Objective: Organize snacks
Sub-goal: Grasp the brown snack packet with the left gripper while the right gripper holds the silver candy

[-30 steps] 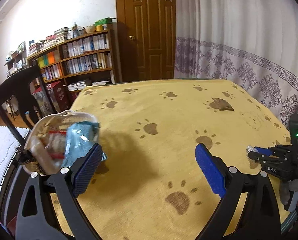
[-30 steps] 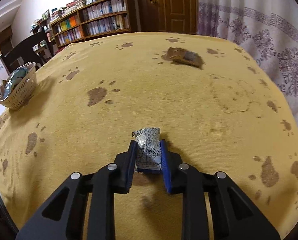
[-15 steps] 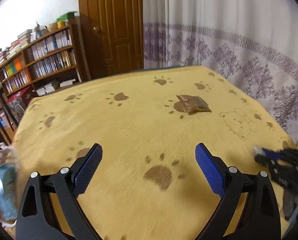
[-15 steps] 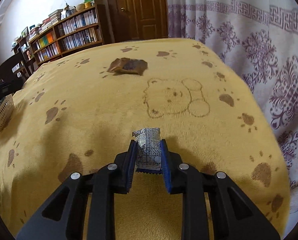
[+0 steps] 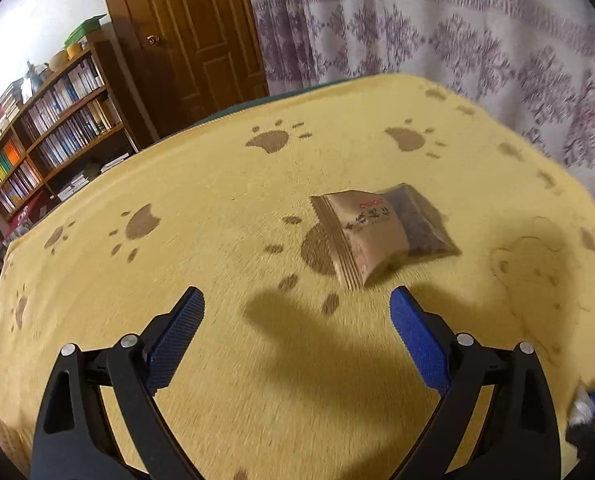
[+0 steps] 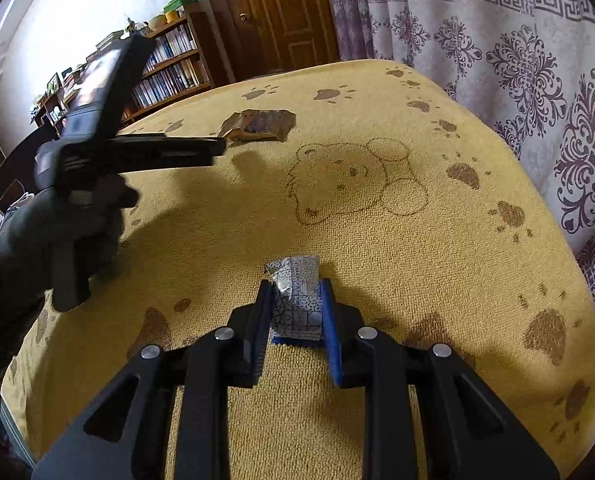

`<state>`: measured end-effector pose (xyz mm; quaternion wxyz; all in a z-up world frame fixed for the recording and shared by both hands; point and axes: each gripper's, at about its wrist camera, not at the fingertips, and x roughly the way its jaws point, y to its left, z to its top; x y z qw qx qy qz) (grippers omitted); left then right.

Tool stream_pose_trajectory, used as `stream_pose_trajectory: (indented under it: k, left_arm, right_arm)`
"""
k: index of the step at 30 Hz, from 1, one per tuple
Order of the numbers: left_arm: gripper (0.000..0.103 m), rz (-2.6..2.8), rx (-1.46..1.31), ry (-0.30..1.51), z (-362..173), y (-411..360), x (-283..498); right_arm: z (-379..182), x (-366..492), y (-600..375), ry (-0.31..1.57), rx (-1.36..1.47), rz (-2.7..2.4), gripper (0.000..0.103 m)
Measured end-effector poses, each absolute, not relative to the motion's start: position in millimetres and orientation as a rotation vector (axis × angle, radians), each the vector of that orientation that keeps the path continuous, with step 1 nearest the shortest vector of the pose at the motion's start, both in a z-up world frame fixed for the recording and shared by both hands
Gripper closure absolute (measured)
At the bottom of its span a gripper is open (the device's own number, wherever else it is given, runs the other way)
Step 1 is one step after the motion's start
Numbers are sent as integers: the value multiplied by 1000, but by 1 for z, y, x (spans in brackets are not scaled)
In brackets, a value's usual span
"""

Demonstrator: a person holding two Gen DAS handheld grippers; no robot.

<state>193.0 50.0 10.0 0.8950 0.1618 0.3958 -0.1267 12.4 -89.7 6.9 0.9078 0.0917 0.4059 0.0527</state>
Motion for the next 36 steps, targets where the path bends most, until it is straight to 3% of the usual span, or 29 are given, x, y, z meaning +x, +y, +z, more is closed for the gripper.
stream_pose_trajectory:
  k: [21, 26, 31, 33, 34, 36]
  left_arm:
    - [8, -396, 517, 792, 18, -27, 237]
    - [3, -425, 607, 716, 16, -40, 245]
    - [3, -497, 480, 801, 17, -30, 266]
    - [8, -537, 409, 840, 14, -24, 271]
    - [19, -582, 343, 869, 13, -20, 274]
    - [23, -584, 320, 865, 12, -18, 273]
  right_arm:
    - [5, 15, -94, 841, 216, 122, 79]
    - [5, 15, -94, 841, 219, 124, 79]
    - [5, 15, -94, 841, 221, 126, 79]
    - [5, 16, -94, 841, 222, 126, 79]
    - [5, 16, -94, 841, 222, 126, 79]
    - [5, 16, -94, 841, 222, 127, 79]
